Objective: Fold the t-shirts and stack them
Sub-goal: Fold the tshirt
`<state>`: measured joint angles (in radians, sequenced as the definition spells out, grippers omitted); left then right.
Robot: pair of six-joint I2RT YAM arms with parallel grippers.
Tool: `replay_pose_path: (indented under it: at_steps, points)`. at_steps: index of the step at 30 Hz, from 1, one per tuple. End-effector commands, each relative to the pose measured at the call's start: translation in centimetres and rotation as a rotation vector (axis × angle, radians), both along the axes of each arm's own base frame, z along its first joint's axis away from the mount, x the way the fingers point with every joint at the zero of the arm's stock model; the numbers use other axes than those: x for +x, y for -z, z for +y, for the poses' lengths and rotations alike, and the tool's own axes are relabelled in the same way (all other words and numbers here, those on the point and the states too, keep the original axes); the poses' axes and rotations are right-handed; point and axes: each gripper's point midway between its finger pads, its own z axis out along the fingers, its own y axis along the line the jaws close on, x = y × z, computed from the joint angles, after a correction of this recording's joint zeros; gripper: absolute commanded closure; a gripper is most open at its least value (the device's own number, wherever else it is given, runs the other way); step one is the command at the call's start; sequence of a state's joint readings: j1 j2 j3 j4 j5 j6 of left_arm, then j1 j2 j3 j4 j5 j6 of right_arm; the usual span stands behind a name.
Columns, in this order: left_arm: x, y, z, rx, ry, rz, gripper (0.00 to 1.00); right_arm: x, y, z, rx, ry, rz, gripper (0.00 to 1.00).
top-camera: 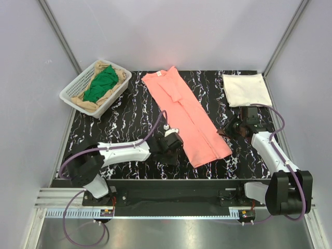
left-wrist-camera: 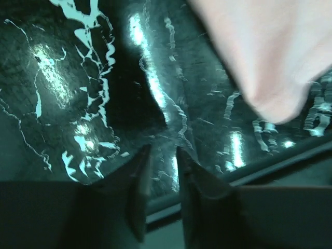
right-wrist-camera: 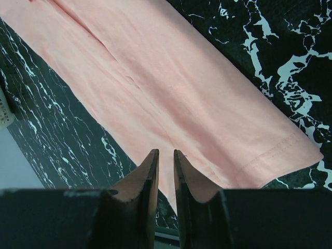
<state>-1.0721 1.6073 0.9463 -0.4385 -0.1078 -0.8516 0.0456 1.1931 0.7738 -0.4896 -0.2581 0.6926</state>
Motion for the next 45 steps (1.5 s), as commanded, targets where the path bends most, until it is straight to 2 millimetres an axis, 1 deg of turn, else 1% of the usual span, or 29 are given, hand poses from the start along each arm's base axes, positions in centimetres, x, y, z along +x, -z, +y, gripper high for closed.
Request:
replay_pose_path:
  at_steps: [1,3,4,5,6,7,8,9,10,12,13,14,16,17,18,22,26,29,31,33,35,36,38,39,41,42,43,44,45]
  points:
    - [1.7,-5.3,-2.9,-0.183,-0.108,-0.074,0.64,-0.1,-1.6,0.4,0.018,-0.033,-0.054,0.75]
    - [1.6,-6.0,-4.1,-0.240,-0.184,-0.033,0.62,-0.1,-2.0,0.4,0.019,-0.030,-0.067,0.75]
    - [1.5,-6.2,-4.6,-0.258,-0.207,-0.013,0.60,-0.1,-2.4,0.5,0.020,-0.031,-0.080,0.75]
    - [1.3,-6.6,-5.8,-0.281,-0.226,0.007,0.57,-0.1,-2.8,0.5,0.024,-0.032,-0.092,0.75]
    - [1.2,-6.8,-6.3,-0.284,-0.228,0.002,0.50,-0.2,-2.9,0.5,0.024,-0.032,-0.097,0.75]
    - [1.2,-6.9,-7.1,-0.288,-0.230,-0.002,0.47,-0.2,-3.3,0.7,0.030,-0.037,-0.110,0.75]
    - [0.8,-6.8,-7.7,-0.287,-0.227,0.000,0.45,-0.2,-3.5,0.6,0.032,-0.032,-0.115,0.75]
    - [0.8,-6.7,-8.0,-0.287,-0.240,0.003,0.45,-0.3,-3.5,0.7,0.034,-0.037,-0.117,0.75]
    - [0.9,-6.1,-8.5,-0.277,-0.245,0.010,0.44,-0.3,-3.8,0.7,0.034,-0.036,-0.126,0.75]
    - [1.0,-5.6,-9.0,-0.265,-0.252,0.015,0.44,-0.3,-4.0,0.6,0.033,-0.035,-0.134,0.75]
    - [1.1,-5.7,-9.5,-0.269,-0.252,0.017,0.44,-0.4,-4.0,0.7,0.035,-0.037,-0.134,0.75]
    - [1.1,-4.7,-9.6,-0.250,-0.260,0.030,0.44,-0.5,-4.1,0.7,0.033,-0.040,-0.139,0.74]
    - [1.1,-4.3,-10.0,-0.244,-0.262,0.035,0.44,-0.5,-4.1,0.7,0.034,-0.046,-0.142,0.74]
    - [0.9,-3.6,-10.0,-0.225,-0.262,0.040,0.44,-0.5,-4.2,0.7,0.032,-0.048,-0.146,0.74]
    - [0.8,-3.3,-10.0,-0.222,-0.269,0.044,0.44,-0.5,-4.3,0.8,0.031,-0.051,-0.148,0.74]
    - [0.2,-1.1,-10.0,-0.175,-0.268,0.076,0.46,-0.6,-4.2,0.7,0.027,-0.054,-0.152,0.74]
    - [0.1,-0.2,-10.1,-0.153,-0.268,0.074,0.46,-0.6,-4.1,0.6,0.017,-0.053,-0.150,0.74]
    - [0.1,0.4,-9.6,-0.131,-0.273,0.065,0.47,-0.5,-4.1,0.6,0.020,-0.053,-0.155,0.74]
    - [0.0,0.6,-9.2,-0.120,-0.275,0.059,0.51,-0.6,-4.1,0.6,0.018,-0.053,-0.155,0.74]
    - [0.2,0.7,-8.8,-0.113,-0.276,0.045,0.58,-0.6,-4.0,0.5,0.015,-0.051,-0.155,0.74]
    - [0.0,1.0,-8.5,-0.099,-0.265,0.042,0.61,-0.5,-4.0,0.5,0.018,-0.046,-0.154,0.73]
    - [0.0,1.0,-8.4,-0.095,-0.261,0.038,0.66,-0.5,-3.9,0.6,0.021,-0.047,-0.152,0.74]
    - [0.1,1.3,-8.0,-0.077,-0.252,0.027,0.70,-0.5,-3.9,0.6,0.025,-0.044,-0.150,0.74]
    - [0.1,1.3,-7.8,-0.070,-0.250,0.022,0.73,-0.5,-3.8,0.6,0.025,-0.044,-0.149,0.74]
    - [0.3,1.5,-7.0,-0.040,-0.242,0.003,0.86,-0.6,-3.4,0.6,0.022,-0.047,-0.135,0.73]
    - [0.3,1.2,-6.7,-0.035,-0.240,-0.004,0.91,-0.7,-3.2,0.7,0.025,-0.056,-0.128,0.73]
    - [0.0,1.1,-6.0,-0.016,-0.236,-0.002,1.00,-0.7,-2.8,0.7,0.021,-0.064,-0.114,0.73]
    - [-0.1,1.0,-5.6,-0.008,-0.225,-0.004,1.00,-0.9,-2.4,0.7,0.019,-0.068,-0.099,0.71]
    - [-0.6,0.4,-4.7,-0.010,-0.217,-0.005,1.00,-1.2,-1.9,0.9,0.024,-0.082,-0.075,0.71]
